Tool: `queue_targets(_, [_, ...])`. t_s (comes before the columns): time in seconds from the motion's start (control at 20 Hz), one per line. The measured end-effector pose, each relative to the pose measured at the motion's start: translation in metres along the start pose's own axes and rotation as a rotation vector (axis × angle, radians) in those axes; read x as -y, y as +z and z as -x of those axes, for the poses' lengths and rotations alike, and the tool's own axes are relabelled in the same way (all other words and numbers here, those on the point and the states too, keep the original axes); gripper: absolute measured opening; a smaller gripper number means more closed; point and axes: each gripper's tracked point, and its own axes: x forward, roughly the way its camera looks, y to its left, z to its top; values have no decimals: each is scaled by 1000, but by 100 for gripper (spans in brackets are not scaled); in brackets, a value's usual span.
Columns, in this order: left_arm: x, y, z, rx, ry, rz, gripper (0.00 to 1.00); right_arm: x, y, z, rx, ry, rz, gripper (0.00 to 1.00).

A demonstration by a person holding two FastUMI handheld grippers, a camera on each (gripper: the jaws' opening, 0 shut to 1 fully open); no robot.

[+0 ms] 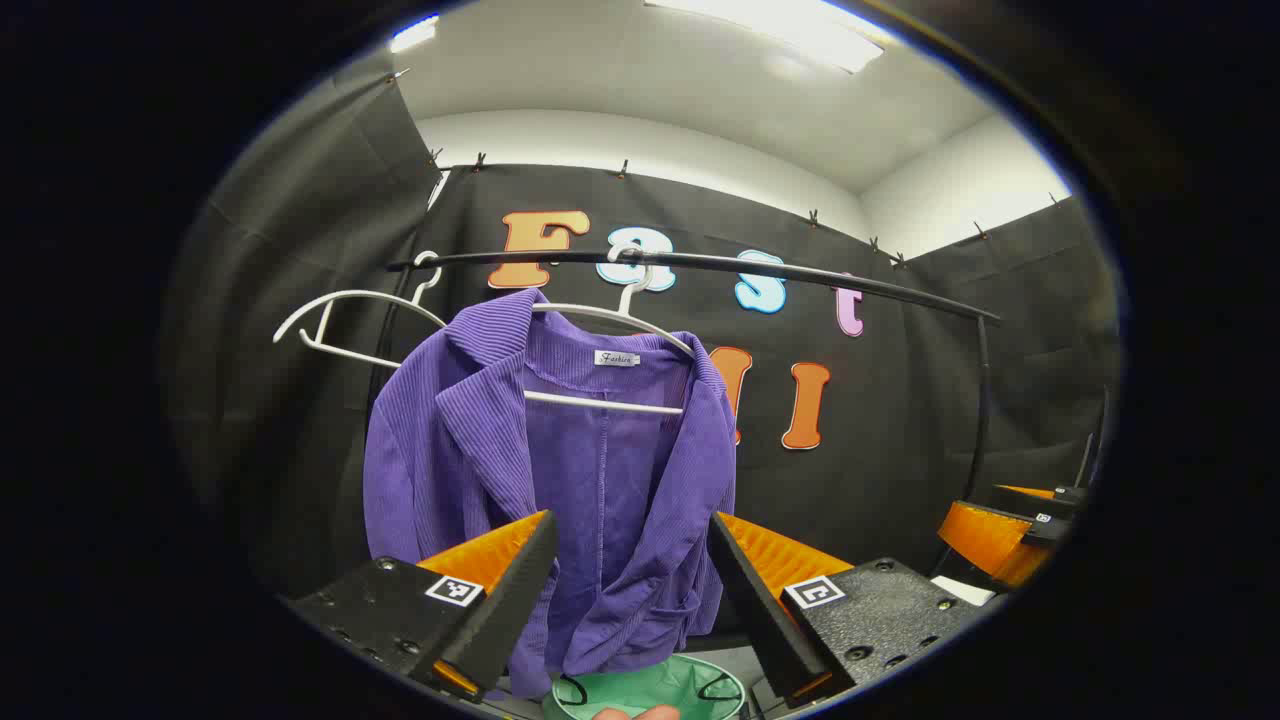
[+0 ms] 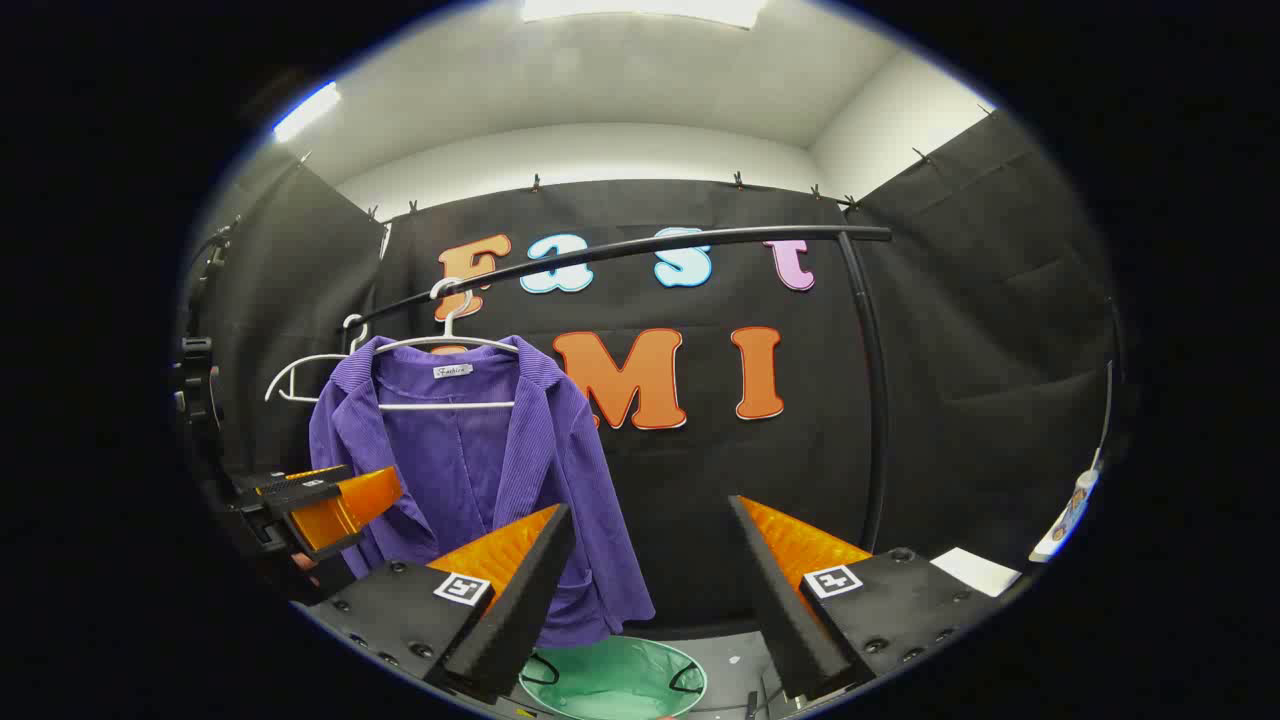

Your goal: Grasp the clothes on the hanger with both hands and then place them into the laundry hamper below.

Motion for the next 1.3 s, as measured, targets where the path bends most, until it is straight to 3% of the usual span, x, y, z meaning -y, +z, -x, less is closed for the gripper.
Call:
queue_targets(0.35, [-4, -2, 7, -5, 13, 8, 94, -4, 3, 1, 11, 18, 10, 98])
queue_targets(0.4, [-5, -2, 7, -4, 17, 7, 90, -5, 3, 0, 9, 23, 11, 98])
queue_targets(0.45, [-5, -3, 7, -3, 21, 8, 94, -6, 2, -1, 6, 28, 11, 98])
queue_targets(0.7, [-4, -3, 8, -6, 30, 7, 94, -6, 0, -2, -2, 41, 9, 98])
queue_targets(0.75, [-4, -3, 10, -5, 33, 6, 90, -4, 0, -1, -1, 41, 9, 98])
queue_targets(0.8, [-4, -3, 10, -4, 35, 5, 94, -2, 1, 0, 0, 41, 7, 98])
queue_targets(0.85, [-3, -3, 12, -3, 36, 5, 90, 0, 1, 0, 1, 41, 6, 98])
queue_targets(1.0, [1, -3, 13, -4, 40, 5, 94, 6, 3, 2, 3, 40, 0, 98])
queue_targets(1.05, [4, -3, 15, -5, 40, 6, 90, 9, 3, 3, 1, 42, -4, 98])
queue_targets(1.25, [8, 1, 21, 4, 69, 0, 90, 14, 1, 5, 0, 69, -21, 98])
queue_targets(1.3, [7, 4, 23, 10, 83, -10, 94, 14, 0, 3, -1, 81, -18, 98])
